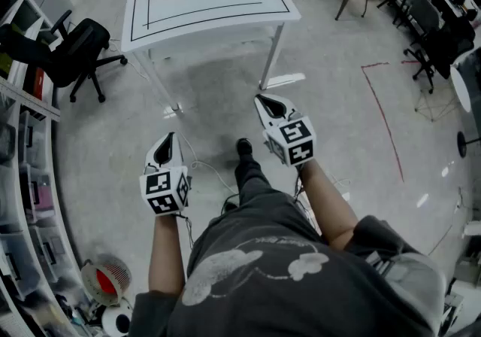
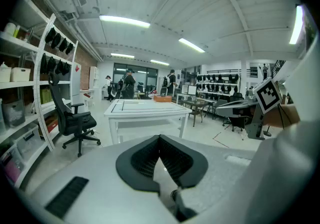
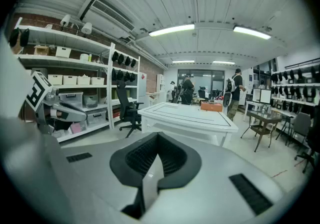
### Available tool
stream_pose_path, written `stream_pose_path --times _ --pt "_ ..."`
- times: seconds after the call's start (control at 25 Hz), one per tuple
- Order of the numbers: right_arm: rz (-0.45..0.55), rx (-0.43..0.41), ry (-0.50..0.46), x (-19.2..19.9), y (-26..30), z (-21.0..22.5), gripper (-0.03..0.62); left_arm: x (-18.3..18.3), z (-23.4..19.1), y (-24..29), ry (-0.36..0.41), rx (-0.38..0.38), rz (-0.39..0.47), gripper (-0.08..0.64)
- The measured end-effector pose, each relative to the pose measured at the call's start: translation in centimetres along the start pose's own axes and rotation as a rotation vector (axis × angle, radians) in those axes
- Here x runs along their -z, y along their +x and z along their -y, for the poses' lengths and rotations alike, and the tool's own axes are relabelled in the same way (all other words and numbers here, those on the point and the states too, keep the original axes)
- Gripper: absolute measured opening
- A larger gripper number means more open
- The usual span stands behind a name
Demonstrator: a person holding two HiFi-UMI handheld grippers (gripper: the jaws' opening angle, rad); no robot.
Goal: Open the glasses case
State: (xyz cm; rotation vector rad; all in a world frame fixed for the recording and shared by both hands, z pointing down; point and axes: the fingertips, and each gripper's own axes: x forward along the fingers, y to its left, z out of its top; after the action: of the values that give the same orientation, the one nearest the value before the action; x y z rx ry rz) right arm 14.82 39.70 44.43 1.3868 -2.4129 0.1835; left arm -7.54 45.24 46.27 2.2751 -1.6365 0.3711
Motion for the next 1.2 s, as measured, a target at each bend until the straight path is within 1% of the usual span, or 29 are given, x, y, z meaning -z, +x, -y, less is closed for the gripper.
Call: stream_pose_path --times 0.2,0.4,0.6,0.76,0.92,1.2 --pt "-0.007 -0.008 -0.004 0.3 0.0 0.2 0.000 -0.2 0.2 0.3 -0.001 0.001 0.004 0.002" --pt "-0.009 0.014 -0.020 0.4 0.7 1.7 0.000 -0.1 0.0 1.3 -0.009 -0.004 0.004 0.002" --pt "0.028 0.049 0.060 0.0 2.8 4.8 0.000 -0.7 -1.0 3.6 -0.036 -0.020 -0.002 0.002" --pt "0.013 0.035 0.073 -0.1 6.5 7.2 0.001 -1.9 -2.3 6.9 -0.050 -0.034 -0.013 0.002" --pt "0.006 0.006 0.092 -1.0 11.5 10.4 0.002 -4.5 -3.9 11.9 -0.059 -0.058 -0.018 0.002" --pt "0.045 -0.042 0.094 -5.9 20.1 18.5 0.002 -11.4 -5.6 21.4 -0.044 -0.109 -0.001 0.002"
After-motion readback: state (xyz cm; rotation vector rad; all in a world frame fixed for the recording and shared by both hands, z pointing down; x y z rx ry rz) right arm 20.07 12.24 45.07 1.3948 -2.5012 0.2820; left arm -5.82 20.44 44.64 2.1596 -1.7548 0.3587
